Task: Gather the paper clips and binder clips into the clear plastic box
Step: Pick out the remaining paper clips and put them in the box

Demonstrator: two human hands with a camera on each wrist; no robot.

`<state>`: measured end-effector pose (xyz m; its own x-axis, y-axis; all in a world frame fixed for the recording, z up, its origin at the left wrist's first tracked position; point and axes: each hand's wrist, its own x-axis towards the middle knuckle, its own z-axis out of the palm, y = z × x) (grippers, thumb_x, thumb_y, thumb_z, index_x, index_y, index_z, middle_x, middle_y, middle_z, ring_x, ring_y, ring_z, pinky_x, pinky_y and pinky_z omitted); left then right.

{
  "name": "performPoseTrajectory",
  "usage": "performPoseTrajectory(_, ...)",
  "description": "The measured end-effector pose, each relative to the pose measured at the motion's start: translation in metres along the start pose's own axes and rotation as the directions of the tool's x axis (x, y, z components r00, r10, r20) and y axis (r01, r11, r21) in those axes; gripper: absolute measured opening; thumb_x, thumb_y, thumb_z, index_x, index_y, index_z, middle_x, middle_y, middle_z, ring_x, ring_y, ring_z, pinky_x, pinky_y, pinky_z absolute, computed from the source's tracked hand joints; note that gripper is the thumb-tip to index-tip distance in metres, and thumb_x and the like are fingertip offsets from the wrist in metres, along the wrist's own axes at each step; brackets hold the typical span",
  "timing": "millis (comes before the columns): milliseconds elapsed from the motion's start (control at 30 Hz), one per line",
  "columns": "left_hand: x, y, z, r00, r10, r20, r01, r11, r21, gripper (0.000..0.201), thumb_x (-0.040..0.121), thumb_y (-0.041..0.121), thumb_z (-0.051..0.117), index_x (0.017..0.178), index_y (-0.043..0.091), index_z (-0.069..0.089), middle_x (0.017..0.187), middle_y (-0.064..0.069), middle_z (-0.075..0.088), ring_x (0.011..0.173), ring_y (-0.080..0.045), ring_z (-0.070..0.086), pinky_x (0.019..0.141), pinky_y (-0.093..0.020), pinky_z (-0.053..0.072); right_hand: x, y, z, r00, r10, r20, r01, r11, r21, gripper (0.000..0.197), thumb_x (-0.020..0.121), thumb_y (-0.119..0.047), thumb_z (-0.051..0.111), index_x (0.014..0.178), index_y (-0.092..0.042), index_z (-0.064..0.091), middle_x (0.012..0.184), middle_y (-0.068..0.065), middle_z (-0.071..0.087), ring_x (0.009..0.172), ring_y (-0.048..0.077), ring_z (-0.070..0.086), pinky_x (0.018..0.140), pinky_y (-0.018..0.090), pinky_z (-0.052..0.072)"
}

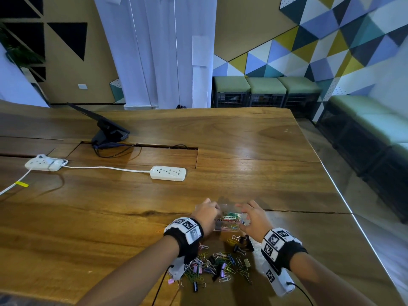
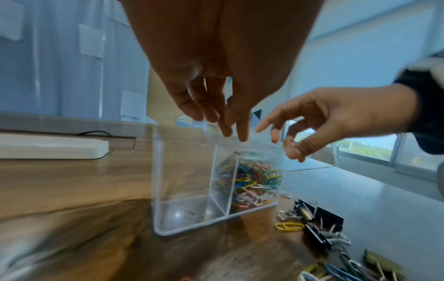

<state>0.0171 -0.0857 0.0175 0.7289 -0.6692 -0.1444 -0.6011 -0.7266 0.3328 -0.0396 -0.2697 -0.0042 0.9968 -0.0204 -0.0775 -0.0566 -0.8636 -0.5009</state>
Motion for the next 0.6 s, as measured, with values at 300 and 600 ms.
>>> performPoseTrajectory(300,-0.043,-0.081,-0.003,0.944,-0.288,-0.161,0.265,0.952,-0.154,0.025,0.088,0.011,0.053,0.111,0.020,0.050,0.117,0.002,0.042,0.083,-0.006,0.047,0.069,-0.017,0.046,-0.016,0.010,0.004,0.979,0.174,0.104,-0.164,0.981,-0.105,0.029,0.084,-0.023,0.064,0.111,-0.022,0.053,0.107,-0.007,0.055,0.086,0.007,0.054,0.074,0.018,0.049)
performPoseTrajectory(600,-0.068,-0.126,0.032,0.873,-0.487,-0.010,0.487,0.873,0.024,0.041,0.091,0.025,0.057,0.130,0.017,0.049,0.134,-0.003,0.040,0.127,-0.018,0.042,0.105,-0.026,0.037,-0.024,0.007,0.036,0.981,-0.004,0.194,0.033,0.989,-0.145,0.030,0.091,-0.017,0.053,0.120,-0.026,0.059,0.129,-0.005,0.056,0.116,0.009,0.053,0.101,0.023,0.044)
